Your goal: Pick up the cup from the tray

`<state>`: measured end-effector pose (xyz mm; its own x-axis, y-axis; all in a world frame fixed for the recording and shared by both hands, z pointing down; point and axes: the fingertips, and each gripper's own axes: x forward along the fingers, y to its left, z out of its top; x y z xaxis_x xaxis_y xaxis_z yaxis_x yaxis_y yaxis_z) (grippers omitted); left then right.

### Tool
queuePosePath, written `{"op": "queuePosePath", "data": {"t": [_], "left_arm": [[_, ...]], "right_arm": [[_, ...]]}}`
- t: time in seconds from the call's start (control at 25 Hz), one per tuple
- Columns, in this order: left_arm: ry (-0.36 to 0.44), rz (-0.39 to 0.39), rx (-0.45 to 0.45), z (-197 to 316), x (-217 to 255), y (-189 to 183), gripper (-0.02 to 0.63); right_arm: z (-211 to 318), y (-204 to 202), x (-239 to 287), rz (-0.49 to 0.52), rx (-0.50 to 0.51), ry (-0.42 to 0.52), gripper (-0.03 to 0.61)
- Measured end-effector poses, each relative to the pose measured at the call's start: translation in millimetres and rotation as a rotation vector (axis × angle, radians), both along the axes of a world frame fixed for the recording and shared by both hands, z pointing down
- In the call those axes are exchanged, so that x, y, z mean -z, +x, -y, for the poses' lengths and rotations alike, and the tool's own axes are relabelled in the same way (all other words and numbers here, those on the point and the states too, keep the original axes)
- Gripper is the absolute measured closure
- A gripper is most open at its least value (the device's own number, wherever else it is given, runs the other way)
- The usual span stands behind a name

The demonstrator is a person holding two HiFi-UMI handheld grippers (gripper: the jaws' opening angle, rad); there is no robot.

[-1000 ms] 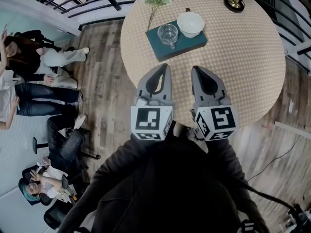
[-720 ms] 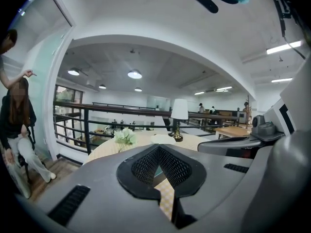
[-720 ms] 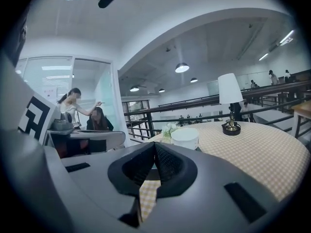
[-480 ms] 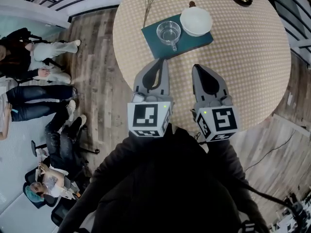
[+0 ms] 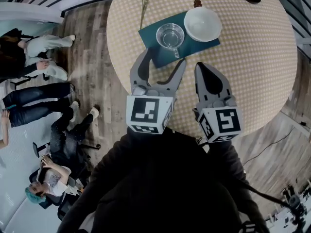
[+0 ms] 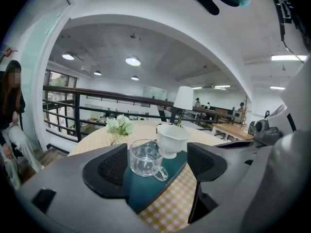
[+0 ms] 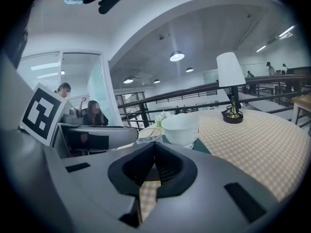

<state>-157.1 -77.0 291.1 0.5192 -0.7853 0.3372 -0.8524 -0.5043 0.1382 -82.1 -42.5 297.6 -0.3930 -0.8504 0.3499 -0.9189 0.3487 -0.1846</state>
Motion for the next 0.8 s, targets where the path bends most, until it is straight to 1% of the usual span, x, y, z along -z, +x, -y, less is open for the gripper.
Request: {"op": "queuePosePath", "data": {"t": [0.12,0.2,0.32,0.48,0.64,0.8], "left_arm": [[-0.044,-0.005,0.001,14.3,-3.9,2.4,0.184],[-0.061,0.002,-0.006,23.3,-6.4,5.2,0.162],[-0.092,0.028,-0.017,34.4,-15.1,10.9,0.148],[-0.139,0.072,-0.018,44.9,-31.2,15.4,0.146],[-0.155,0.102,-0.014,52.3,-40.3,16.2,0.146],[-0.159,0.113,-0.026,59.8,-50.4,21.5,0.146]], "right_arm": [[9.0,1.3,-3.6,0.001,-0.005,-0.016,0.571],[14.2,3.4,-6.2,0.003,-0.013,-0.025,0.571],[21.1,7.8,-9.4,0.005,-0.025,-0.036,0.571],[29.4,16.5,-10.6,0.012,-0.043,-0.043,0.571],[34.4,22.1,-14.8,0.021,-0.059,-0.055,0.571],[38.6,25.8,-25.6,0.029,-0.063,-0.069,0.571]]}}
